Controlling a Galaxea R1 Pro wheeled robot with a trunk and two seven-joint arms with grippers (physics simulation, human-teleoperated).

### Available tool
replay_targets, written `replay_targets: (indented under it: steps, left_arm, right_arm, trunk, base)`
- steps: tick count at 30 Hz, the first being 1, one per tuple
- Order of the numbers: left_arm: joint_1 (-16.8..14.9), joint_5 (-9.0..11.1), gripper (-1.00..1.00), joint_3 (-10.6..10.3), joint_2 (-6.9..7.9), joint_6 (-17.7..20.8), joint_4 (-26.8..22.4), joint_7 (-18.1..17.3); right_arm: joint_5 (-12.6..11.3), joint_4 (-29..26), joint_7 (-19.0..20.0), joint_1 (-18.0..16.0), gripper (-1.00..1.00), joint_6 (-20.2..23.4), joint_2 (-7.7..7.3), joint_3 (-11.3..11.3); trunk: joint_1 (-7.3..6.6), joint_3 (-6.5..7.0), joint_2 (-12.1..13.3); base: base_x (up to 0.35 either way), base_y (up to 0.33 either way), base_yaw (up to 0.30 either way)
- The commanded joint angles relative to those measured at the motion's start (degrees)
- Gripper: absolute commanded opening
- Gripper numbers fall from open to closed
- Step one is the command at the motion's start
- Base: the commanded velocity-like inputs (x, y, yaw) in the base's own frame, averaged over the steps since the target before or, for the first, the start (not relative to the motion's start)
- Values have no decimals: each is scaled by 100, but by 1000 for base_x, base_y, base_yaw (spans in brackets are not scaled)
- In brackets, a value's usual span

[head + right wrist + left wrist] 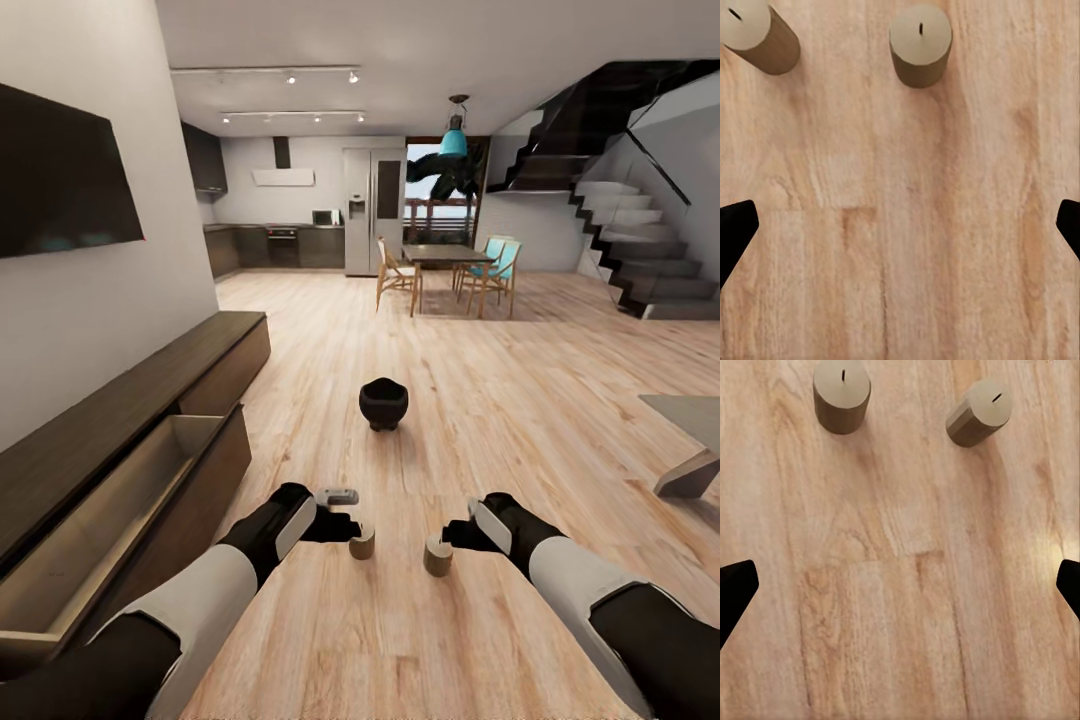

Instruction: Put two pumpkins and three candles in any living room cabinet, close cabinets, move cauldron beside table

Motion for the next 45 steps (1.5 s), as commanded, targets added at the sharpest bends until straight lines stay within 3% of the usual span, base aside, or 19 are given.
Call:
replay_targets:
  steps: [1,9,17,32,45]
  left_arm:
    - [-33,40,100,-19,0,6,-8,27]
    - [-60,41,100,-20,0,-167,4,16]
    - [-63,33,100,-27,0,-1040,233,6]
    - [-62,31,100,-27,0,-1093,268,-1]
    - [-63,31,100,-27,0,-1095,281,-2]
  right_arm:
    - [-61,-36,-47,-18,100,32,-4,34]
    - [-50,-276,-55,-34,100,35,2,37]
    - [-30,-318,-59,-36,100,-14,59,88]
    - [-35,-315,-56,-36,100,-18,56,86]
    - [-27,-315,-50,-36,100,-22,56,91]
  trunk:
    - [21,-34,-44]
    - [197,-251,-365]
    - [373,-468,-686]
    - [702,-875,-1288]
    - [702,-995,-1288]
  base:
    - [0,0,0]
    - [0,0,0]
    - [0,0,0]
    - [0,0,0]
    - [0,0,0]
